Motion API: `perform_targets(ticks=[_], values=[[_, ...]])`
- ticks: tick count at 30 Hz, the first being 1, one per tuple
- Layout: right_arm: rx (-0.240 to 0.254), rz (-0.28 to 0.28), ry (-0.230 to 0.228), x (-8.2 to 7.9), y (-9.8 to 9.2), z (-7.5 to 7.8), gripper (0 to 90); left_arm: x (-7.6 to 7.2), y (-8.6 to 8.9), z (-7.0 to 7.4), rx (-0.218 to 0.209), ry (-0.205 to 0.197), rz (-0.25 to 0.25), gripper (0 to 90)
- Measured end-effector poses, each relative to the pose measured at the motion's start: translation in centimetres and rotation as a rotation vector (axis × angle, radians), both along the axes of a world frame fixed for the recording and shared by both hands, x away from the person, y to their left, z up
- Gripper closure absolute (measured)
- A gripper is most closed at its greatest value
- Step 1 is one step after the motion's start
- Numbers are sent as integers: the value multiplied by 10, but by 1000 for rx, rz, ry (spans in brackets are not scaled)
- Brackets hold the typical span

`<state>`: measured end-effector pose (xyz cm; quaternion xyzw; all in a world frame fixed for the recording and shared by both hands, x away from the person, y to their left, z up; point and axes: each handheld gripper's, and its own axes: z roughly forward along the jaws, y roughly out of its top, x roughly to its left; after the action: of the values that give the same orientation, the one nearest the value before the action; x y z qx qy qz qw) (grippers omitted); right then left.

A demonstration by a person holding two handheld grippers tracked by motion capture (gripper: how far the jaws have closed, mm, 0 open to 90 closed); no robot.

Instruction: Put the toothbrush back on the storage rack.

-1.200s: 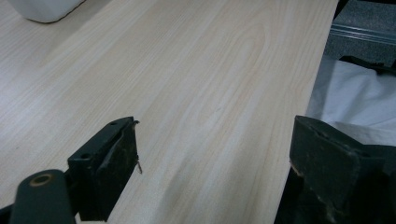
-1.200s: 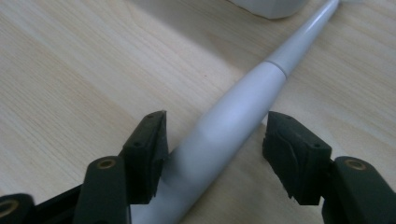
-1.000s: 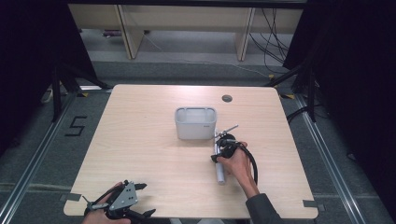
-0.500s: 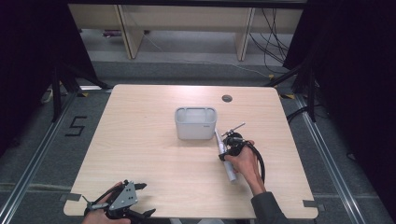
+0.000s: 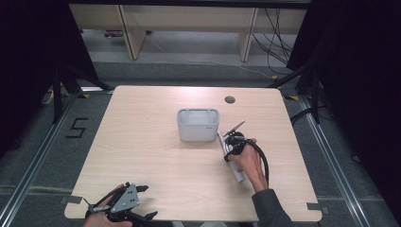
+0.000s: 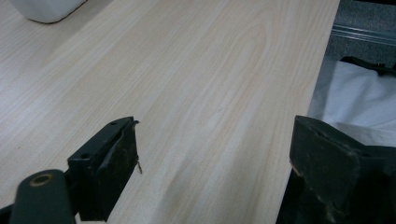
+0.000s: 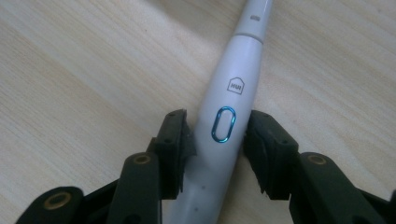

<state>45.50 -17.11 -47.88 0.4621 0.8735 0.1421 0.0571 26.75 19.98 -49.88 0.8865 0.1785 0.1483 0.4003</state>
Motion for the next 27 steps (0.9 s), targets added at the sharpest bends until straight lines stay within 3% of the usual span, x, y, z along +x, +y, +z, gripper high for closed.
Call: perform_targets(ticks=[1, 3, 10, 11, 13, 14, 17, 21, 27], values=[[0, 21, -1, 2, 2, 0, 589, -1, -1, -1, -18, 12, 4, 147], [-21, 7, 13, 1, 5, 1, 591, 0, 0, 0, 1, 9, 0, 147], [-75, -10, 56, 4, 8, 3, 613, 0, 0, 0, -5, 4, 2, 147], [-94, 7, 71, 6, 6, 3, 621, -1, -2, -1, -33, 17, 9, 147], [-117, 4, 82, 8, 6, 4, 631, 0, -1, -1, -18, 15, 3, 147], [-120, -2, 88, 8, 6, 5, 635, 0, 0, 0, -1, 10, 0, 147], [-111, 1, 95, 10, 2, 5, 647, 0, -1, -1, -21, 14, 4, 147], [-123, 9, 105, 12, -2, 4, 661, 0, -1, -1, -19, 17, 3, 147], [-101, -2, 120, 14, -7, 5, 665, 0, -1, -1, -17, 19, 1, 147]])
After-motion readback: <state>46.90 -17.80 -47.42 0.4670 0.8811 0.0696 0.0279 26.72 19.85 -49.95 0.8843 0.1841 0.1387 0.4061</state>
